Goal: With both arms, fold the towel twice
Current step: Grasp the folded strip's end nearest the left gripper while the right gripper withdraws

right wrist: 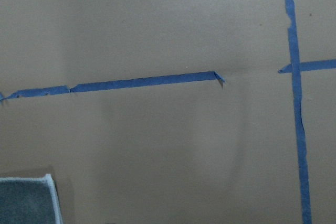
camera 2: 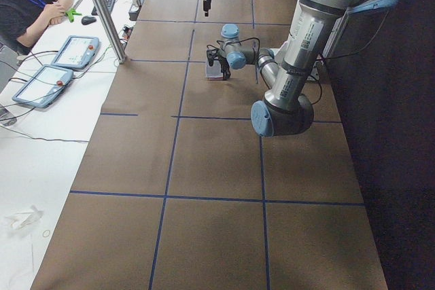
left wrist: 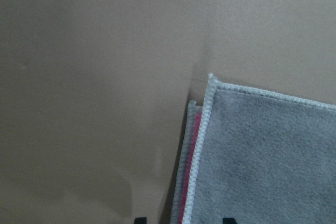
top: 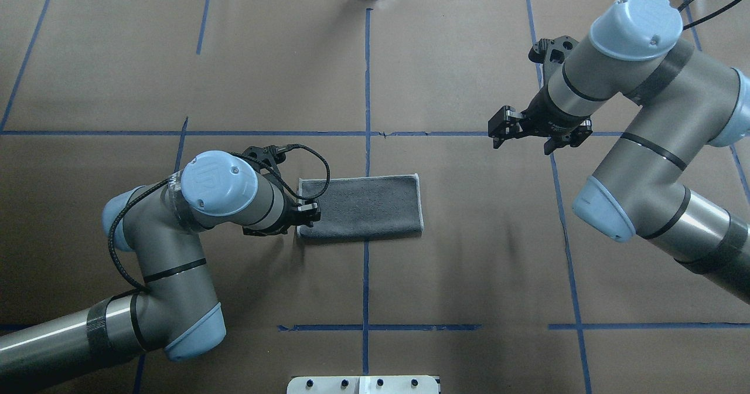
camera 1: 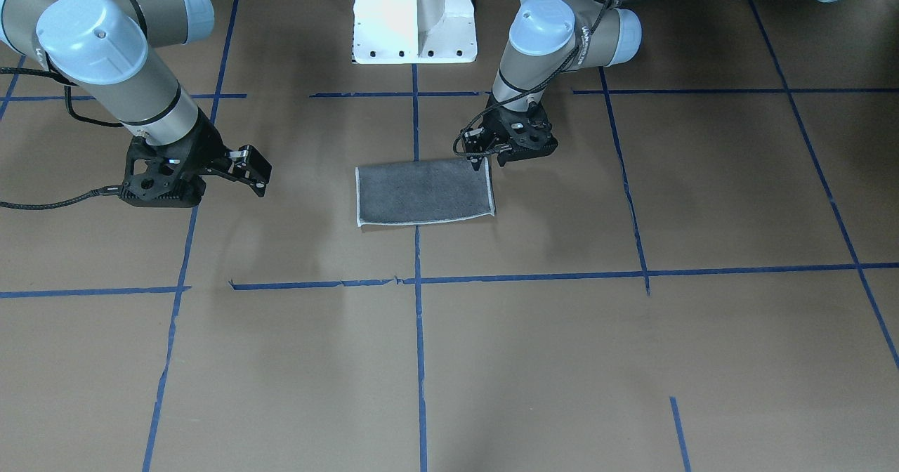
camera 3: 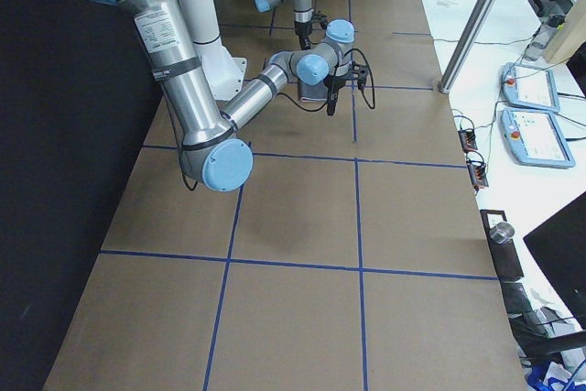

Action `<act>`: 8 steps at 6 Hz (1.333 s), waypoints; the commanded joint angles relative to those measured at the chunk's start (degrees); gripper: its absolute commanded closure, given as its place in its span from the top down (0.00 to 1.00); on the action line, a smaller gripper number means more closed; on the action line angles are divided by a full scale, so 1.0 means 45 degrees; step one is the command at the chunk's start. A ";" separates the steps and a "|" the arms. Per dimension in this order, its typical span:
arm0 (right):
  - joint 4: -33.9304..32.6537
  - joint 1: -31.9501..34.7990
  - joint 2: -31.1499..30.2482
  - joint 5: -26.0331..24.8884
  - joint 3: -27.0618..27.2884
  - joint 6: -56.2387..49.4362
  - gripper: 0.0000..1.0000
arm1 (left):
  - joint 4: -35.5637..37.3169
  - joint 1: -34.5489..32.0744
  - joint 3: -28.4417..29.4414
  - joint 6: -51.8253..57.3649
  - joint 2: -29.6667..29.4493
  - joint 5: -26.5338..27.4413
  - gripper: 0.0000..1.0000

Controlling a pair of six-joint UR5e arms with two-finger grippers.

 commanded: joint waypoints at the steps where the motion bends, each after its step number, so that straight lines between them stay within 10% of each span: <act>1: 0.0000 -0.0006 -0.0017 -0.0048 -0.0045 0.0000 1.00 | -0.0016 0.0164 0.0083 -0.0011 -0.0008 0.0023 0.53; 4: 0.0000 -0.0025 -0.0114 -0.0088 -0.0065 0.0000 1.00 | -0.0016 0.0263 0.0104 -0.0011 -0.0067 0.0004 0.43; 6: 0.0000 -0.0025 -0.0173 -0.0088 -0.0046 0.0000 1.00 | -0.0016 0.0283 0.0104 0.0047 -0.0086 0.0004 0.03; 8: 0.0000 -0.0006 -0.0192 -0.0088 -0.0026 0.0000 1.00 | 0.0178 0.0283 -0.0148 0.0048 -0.0241 -0.0016 0.00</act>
